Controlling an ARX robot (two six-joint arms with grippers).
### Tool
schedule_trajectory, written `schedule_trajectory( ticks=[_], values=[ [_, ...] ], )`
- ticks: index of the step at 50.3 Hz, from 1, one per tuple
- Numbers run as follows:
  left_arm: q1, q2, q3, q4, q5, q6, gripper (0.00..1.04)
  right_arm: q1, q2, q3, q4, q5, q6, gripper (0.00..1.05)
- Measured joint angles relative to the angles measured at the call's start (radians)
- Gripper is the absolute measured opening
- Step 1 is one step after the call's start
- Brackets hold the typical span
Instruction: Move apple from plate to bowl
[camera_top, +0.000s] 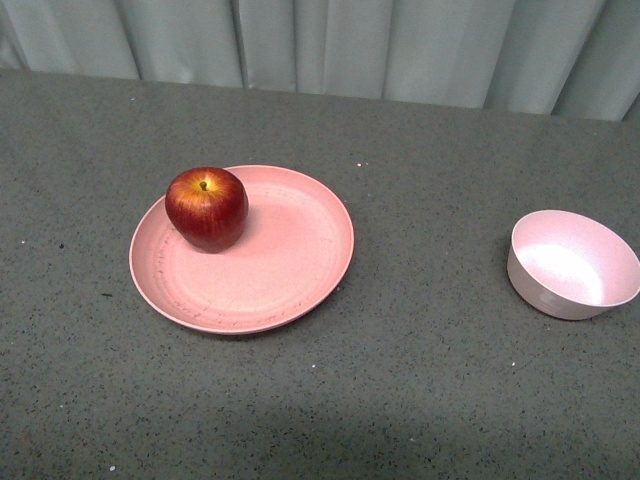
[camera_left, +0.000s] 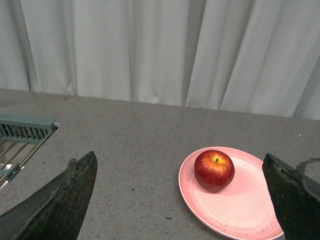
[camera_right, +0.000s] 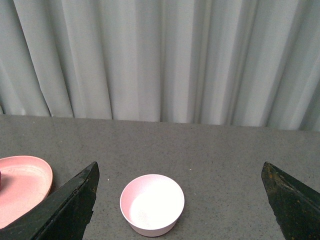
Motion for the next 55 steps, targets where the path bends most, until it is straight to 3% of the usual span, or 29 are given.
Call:
schedule_trajectory(
  ticks=[55],
  values=[
    [0.000, 0.000, 0.000, 0.000, 0.000, 0.000, 0.98, 0.000, 0.000, 0.000, 0.000, 0.000, 0.000, 0.95]
  ],
)
